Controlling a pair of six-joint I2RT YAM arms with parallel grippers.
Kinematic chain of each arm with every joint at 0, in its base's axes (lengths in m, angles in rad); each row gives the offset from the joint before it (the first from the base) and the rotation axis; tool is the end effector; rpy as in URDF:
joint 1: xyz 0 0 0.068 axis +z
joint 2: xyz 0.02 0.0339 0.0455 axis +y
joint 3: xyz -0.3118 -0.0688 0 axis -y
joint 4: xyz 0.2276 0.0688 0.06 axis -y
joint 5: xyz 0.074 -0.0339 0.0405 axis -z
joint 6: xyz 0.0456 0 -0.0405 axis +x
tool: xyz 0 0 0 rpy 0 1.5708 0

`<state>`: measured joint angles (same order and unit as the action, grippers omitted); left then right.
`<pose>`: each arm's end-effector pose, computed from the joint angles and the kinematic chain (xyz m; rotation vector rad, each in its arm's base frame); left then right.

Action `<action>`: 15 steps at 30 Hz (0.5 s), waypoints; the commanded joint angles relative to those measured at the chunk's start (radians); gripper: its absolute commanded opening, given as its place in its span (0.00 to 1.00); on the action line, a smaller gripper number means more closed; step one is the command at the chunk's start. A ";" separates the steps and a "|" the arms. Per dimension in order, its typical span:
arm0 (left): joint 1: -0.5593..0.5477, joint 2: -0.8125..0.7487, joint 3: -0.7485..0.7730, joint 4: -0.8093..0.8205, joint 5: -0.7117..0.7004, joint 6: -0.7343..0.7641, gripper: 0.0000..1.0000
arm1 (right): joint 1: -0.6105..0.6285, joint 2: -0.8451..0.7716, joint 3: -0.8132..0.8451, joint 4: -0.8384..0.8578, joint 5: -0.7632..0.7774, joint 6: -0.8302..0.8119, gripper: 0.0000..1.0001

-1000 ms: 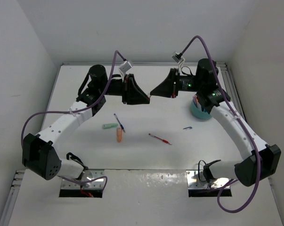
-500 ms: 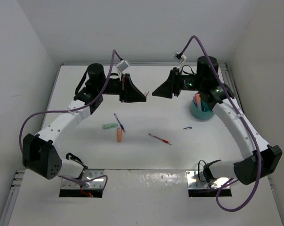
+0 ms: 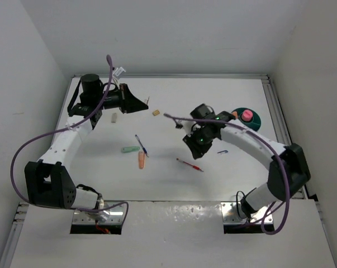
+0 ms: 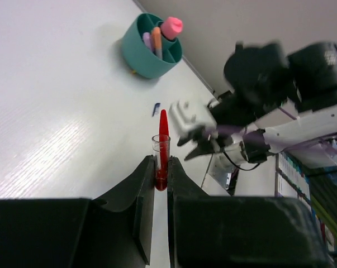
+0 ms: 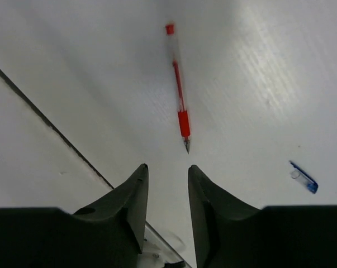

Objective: Sort the stationery into containers
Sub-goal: Pick up the pen from the center of the board.

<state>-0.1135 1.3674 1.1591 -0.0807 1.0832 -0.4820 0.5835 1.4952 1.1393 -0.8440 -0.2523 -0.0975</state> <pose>0.2771 -0.0721 0.4033 0.4549 1.8785 -1.4001 0.2220 0.1602 0.2912 -0.9996 2.6214 0.4719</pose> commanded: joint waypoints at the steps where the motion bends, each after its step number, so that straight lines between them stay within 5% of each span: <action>1: 0.040 -0.021 0.011 -0.074 -0.034 0.052 0.00 | 0.100 0.052 -0.001 0.005 0.162 0.010 0.35; 15: 0.092 -0.088 -0.019 -0.195 -0.112 0.158 0.00 | 0.190 0.290 0.023 0.190 0.242 0.144 0.36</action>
<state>-0.0311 1.3087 1.1393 -0.2760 0.9760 -0.3500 0.7731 1.7699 1.1263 -0.7078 -0.0345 0.0204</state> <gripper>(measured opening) 0.157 0.360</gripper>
